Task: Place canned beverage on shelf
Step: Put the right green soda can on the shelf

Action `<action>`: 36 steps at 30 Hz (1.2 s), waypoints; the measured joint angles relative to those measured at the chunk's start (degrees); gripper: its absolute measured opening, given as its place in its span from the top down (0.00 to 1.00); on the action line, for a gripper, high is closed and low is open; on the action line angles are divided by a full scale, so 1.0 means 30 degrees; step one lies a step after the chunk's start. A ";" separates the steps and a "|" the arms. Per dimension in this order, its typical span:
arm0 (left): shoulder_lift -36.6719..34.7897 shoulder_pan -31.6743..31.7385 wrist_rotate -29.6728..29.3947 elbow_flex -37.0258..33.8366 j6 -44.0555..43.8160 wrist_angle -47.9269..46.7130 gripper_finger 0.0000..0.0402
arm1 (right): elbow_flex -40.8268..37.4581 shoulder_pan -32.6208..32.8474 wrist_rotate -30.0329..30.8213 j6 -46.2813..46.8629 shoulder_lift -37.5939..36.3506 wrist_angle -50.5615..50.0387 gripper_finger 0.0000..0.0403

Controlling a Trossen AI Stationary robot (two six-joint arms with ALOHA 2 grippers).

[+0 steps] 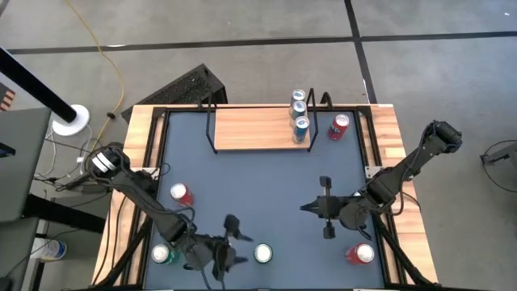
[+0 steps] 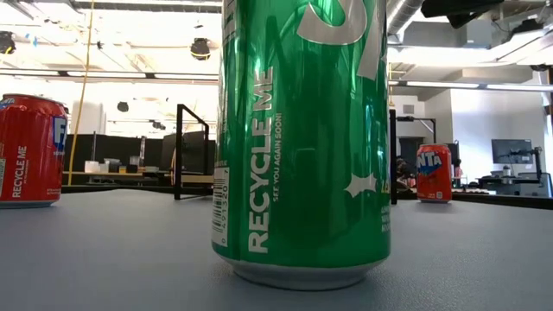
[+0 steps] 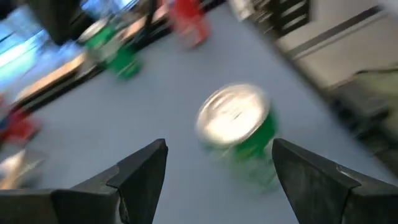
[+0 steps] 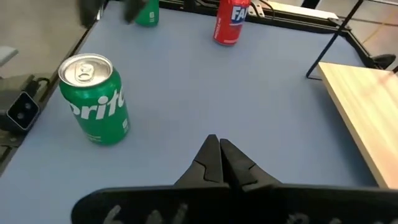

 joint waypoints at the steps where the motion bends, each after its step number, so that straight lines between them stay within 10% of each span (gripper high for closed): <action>1: 0.0017 0.0107 0.0893 0.0005 0.0249 0.0900 0.31 | 0.0000 0.0000 0.0037 0.0167 0.0000 -0.0007 1.00; 9: 0.0105 0.0571 0.5622 -0.0629 0.0154 0.5022 0.31 | -0.0006 -0.0029 0.0462 0.1117 0.0000 0.0115 1.00; 17: 0.0141 0.0623 0.4382 -0.6280 0.0617 1.5568 0.31 | -0.0005 -0.0029 0.0976 0.1691 0.0000 0.0129 1.00; 36: 0.3137 0.1408 0.3949 -0.3719 0.0554 1.3434 0.31 | 0.0000 -0.0029 0.1273 0.1684 0.0262 0.0578 1.00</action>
